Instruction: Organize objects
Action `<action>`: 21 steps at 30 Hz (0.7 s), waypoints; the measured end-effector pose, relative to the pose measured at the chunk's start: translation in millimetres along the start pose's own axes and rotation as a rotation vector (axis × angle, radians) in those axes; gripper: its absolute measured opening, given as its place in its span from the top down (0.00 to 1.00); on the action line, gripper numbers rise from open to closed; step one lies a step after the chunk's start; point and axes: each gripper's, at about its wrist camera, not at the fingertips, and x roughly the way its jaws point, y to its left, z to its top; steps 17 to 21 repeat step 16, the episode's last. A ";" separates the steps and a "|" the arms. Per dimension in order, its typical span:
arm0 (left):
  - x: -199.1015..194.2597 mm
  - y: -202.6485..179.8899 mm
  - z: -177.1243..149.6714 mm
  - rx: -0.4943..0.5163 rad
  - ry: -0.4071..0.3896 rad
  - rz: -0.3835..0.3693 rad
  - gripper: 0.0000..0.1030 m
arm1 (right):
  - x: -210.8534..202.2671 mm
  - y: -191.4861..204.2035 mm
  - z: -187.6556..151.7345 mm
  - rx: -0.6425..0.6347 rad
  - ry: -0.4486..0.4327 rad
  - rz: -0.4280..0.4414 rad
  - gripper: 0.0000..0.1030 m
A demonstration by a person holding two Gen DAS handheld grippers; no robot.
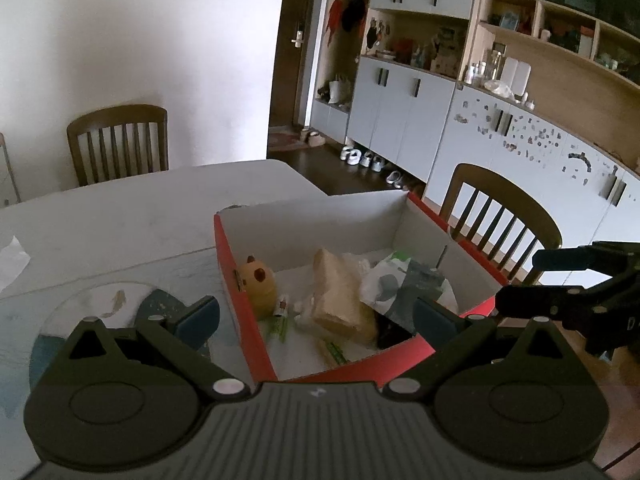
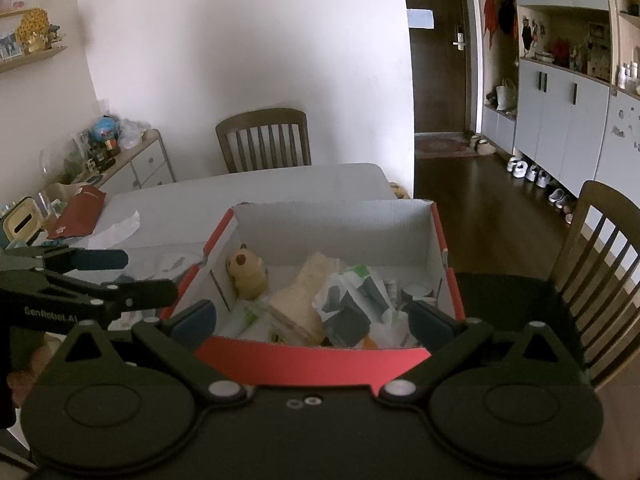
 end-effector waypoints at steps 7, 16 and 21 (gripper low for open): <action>-2.2 -2.8 -0.1 0.011 -0.003 0.002 0.00 | 1.1 -1.6 -2.2 -0.001 0.005 0.007 0.00; -4.7 -1.9 0.8 0.015 -0.006 -0.009 0.00 | 2.5 1.4 -2.1 -0.003 0.013 0.011 0.00; -4.7 -1.9 0.8 0.015 -0.006 -0.009 0.00 | 2.5 1.4 -2.1 -0.003 0.013 0.011 0.00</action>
